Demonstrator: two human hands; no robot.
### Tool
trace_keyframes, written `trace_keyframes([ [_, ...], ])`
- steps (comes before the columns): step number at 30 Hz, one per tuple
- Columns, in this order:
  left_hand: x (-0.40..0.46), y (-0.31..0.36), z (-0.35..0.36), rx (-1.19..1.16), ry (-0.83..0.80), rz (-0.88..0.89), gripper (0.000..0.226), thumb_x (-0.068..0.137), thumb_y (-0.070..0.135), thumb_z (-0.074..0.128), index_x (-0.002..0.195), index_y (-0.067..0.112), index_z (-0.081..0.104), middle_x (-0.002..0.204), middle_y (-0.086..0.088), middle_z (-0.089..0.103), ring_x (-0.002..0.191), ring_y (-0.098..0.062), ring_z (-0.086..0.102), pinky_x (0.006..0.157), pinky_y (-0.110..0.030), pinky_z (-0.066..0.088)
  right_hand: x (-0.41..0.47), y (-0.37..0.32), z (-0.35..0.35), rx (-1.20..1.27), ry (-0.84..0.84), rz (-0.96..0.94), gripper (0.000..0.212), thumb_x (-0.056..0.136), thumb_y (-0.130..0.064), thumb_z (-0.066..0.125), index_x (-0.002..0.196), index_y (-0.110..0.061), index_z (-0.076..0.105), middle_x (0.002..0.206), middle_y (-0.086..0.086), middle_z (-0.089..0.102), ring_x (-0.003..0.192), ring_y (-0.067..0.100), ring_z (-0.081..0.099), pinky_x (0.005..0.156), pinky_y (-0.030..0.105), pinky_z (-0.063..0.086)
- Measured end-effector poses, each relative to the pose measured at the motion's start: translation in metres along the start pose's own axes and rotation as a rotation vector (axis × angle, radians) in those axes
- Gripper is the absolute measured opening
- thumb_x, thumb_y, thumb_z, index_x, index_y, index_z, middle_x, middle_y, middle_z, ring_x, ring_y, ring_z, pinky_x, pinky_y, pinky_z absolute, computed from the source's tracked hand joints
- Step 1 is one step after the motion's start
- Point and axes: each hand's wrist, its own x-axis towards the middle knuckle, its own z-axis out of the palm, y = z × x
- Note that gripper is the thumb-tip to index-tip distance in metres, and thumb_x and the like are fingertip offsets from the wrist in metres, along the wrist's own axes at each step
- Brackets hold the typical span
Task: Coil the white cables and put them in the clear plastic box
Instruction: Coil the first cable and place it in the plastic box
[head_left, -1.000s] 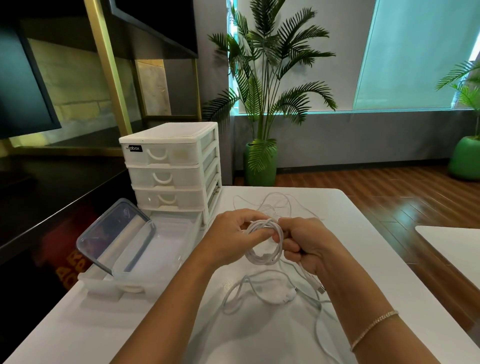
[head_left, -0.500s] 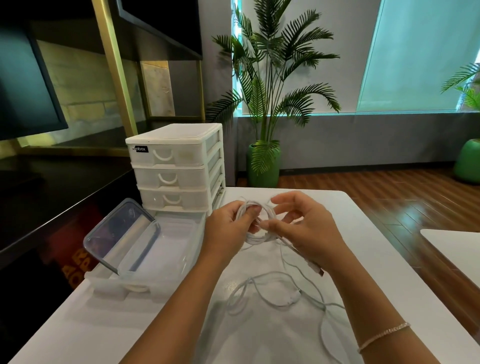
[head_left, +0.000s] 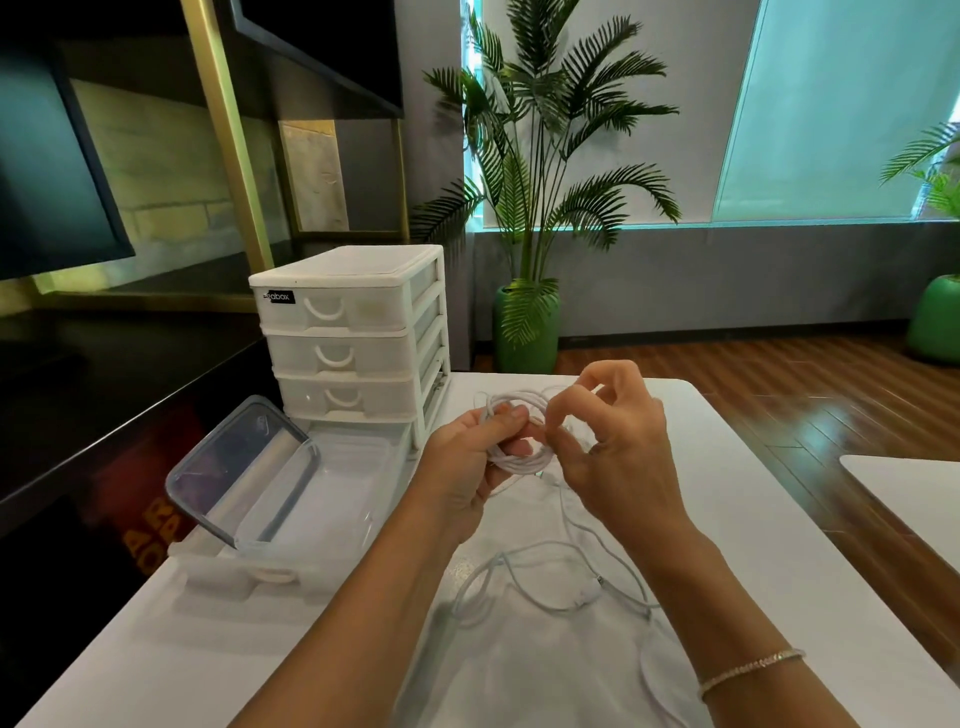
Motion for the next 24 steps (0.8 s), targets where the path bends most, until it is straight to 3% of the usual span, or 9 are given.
trace_keyframes([
  [4, 0.002, -0.001, 0.0, -0.02, 0.032, 0.024, 0.017, 0.088, 0.017, 0.059, 0.102, 0.007, 0.062, 0.084, -0.004, 0.068, 0.072, -0.015, 0.062, 0.069, -0.024, 0.052, -0.003, 0.0, 0.002, -0.052, -0.006, 0.0, 0.015, 0.064, -0.022, 0.083, 0.077, -0.023, 0.073, 0.085, 0.009, 0.062, 0.077, 0.014, 0.048, 0.064, 0.036, 0.049],
  [8, 0.001, -0.002, 0.001, -0.03, 0.001, 0.065, 0.021, 0.088, 0.019, 0.059, 0.106, 0.008, 0.059, 0.079, -0.001, 0.065, 0.073, -0.015, 0.061, 0.061, -0.019, 0.051, -0.003, 0.001, 0.003, -0.044, -0.022, 0.097, 0.017, 0.062, -0.024, 0.084, 0.076, -0.017, 0.077, 0.074, 0.007, 0.063, 0.07, 0.014, 0.049, 0.063, 0.035, 0.048],
  [11, 0.0, -0.002, 0.001, 0.02, -0.055, 0.146, 0.026, 0.079, 0.027, 0.062, 0.1, 0.011, 0.06, 0.074, 0.003, 0.066, 0.071, -0.014, 0.06, 0.064, -0.02, 0.049, -0.005, -0.001, 0.004, 0.013, -0.079, 0.143, 0.013, 0.071, -0.019, 0.079, 0.082, -0.011, 0.077, 0.072, 0.006, 0.063, 0.064, 0.017, 0.052, 0.057, 0.038, 0.053],
  [13, -0.001, -0.001, 0.001, 0.07, -0.056, 0.205, 0.03, 0.07, 0.035, 0.063, 0.093, 0.015, 0.06, 0.068, 0.007, 0.068, 0.067, -0.012, 0.061, 0.065, -0.02, 0.051, -0.004, -0.005, 0.004, 0.057, -0.122, 0.184, 0.013, 0.078, -0.02, 0.073, 0.085, -0.01, 0.076, 0.075, 0.005, 0.064, 0.065, 0.017, 0.054, 0.057, 0.031, 0.052],
  [16, -0.002, 0.001, 0.0, 0.146, -0.031, 0.31, 0.024, 0.07, 0.033, 0.065, 0.086, 0.018, 0.057, 0.076, 0.002, 0.069, 0.069, -0.013, 0.064, 0.06, -0.021, 0.054, -0.002, -0.009, 0.002, 0.177, -0.196, 0.344, 0.015, 0.086, -0.023, 0.063, 0.083, -0.01, 0.071, 0.075, 0.0, 0.064, 0.065, 0.01, 0.053, 0.059, 0.018, 0.045],
  [19, 0.0, 0.001, -0.005, 0.347, 0.081, 0.474, 0.009, 0.081, 0.026, 0.065, 0.081, 0.021, 0.058, 0.076, -0.001, 0.067, 0.068, -0.015, 0.064, 0.054, -0.022, 0.053, 0.003, -0.008, 0.0, 0.393, -0.3, 0.619, 0.018, 0.088, -0.02, 0.058, 0.073, -0.013, 0.064, 0.071, 0.001, 0.064, 0.061, 0.013, 0.054, 0.06, 0.029, 0.047],
  [24, 0.001, 0.0, -0.01, 0.52, 0.174, 0.593, 0.008, 0.083, 0.031, 0.063, 0.082, 0.025, 0.058, 0.075, 0.002, 0.065, 0.067, -0.015, 0.063, 0.057, -0.021, 0.053, 0.002, -0.016, 0.0, 0.764, -0.364, 0.875, 0.017, 0.092, -0.012, 0.05, 0.08, -0.003, 0.057, 0.072, 0.008, 0.067, 0.04, 0.01, 0.05, 0.042, 0.023, 0.041],
])
